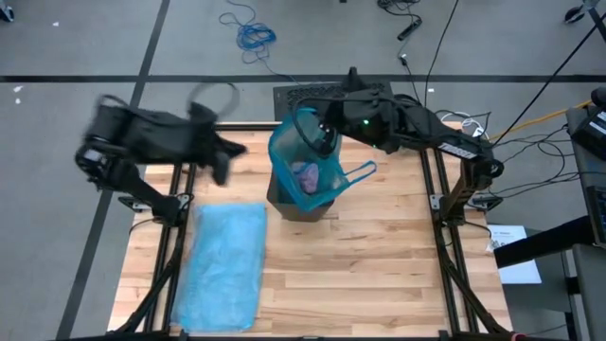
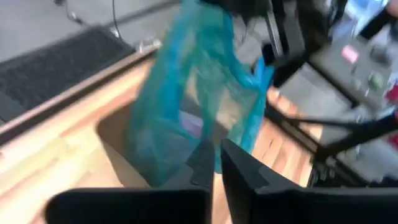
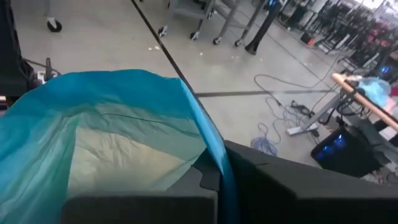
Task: Place trash/remove bag and relplace
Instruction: Remove the trash bag from the trash bin
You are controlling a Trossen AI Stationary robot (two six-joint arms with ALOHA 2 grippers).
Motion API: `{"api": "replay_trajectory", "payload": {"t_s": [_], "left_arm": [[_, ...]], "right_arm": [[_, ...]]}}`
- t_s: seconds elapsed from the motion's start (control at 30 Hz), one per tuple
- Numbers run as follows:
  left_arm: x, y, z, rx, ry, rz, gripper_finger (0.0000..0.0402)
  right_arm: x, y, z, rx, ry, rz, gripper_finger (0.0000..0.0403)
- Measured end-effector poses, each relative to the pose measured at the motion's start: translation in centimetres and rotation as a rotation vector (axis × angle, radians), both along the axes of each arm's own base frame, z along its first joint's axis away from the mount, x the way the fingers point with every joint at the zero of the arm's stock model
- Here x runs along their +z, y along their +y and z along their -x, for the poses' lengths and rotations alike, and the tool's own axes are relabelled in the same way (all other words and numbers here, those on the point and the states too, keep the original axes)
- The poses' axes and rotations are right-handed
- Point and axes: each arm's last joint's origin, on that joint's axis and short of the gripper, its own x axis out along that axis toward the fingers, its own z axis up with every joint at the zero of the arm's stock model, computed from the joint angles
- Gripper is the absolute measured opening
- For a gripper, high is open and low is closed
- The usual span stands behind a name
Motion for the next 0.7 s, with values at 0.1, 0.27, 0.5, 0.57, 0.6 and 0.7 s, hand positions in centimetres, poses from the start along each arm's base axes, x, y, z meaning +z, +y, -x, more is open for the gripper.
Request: {"api": "replay_trajectory", "payload": {"t_s": [0.1, 0.27, 0.5, 0.57, 0.6, 0.7], "left_arm": [[-1.2, -0.5, -2.5, -0.009, 0.063, -0.005, 0.0063], [-1.8, -0.5, -3.9, 0.028, 0.083, 0.014, 0.0126], [-1.9, 0.3, -4.1, 0.146, 0.048, 0.087, 0.0176], [-2.2, 0.6, -4.4, 0.161, 0.068, 0.080, 0.0177], [-2.3, 0.8, -4.7, 0.174, 0.076, 0.078, 0.0177], [-2.9, 1.3, -5.5, 0.209, 0.102, 0.070, 0.0177]], "right_arm": [[-0.3, 0.0, -0.3, -0.005, 0.003, -0.012, 0.0000], [-0.5, 0.0, -0.6, -0.005, 0.008, -0.012, 0.0000], [-0.5, 0.0, -0.6, 0.009, 0.023, 0.007, 0.0000], [-0.5, 0.0, -0.6, 0.013, 0.025, 0.011, 0.0000], [-0.5, 0.0, -0.6, 0.015, 0.026, 0.012, 0.0000], [-0.5, 0.0, -0.7, 0.041, 0.026, 0.004, 0.0000]]}}
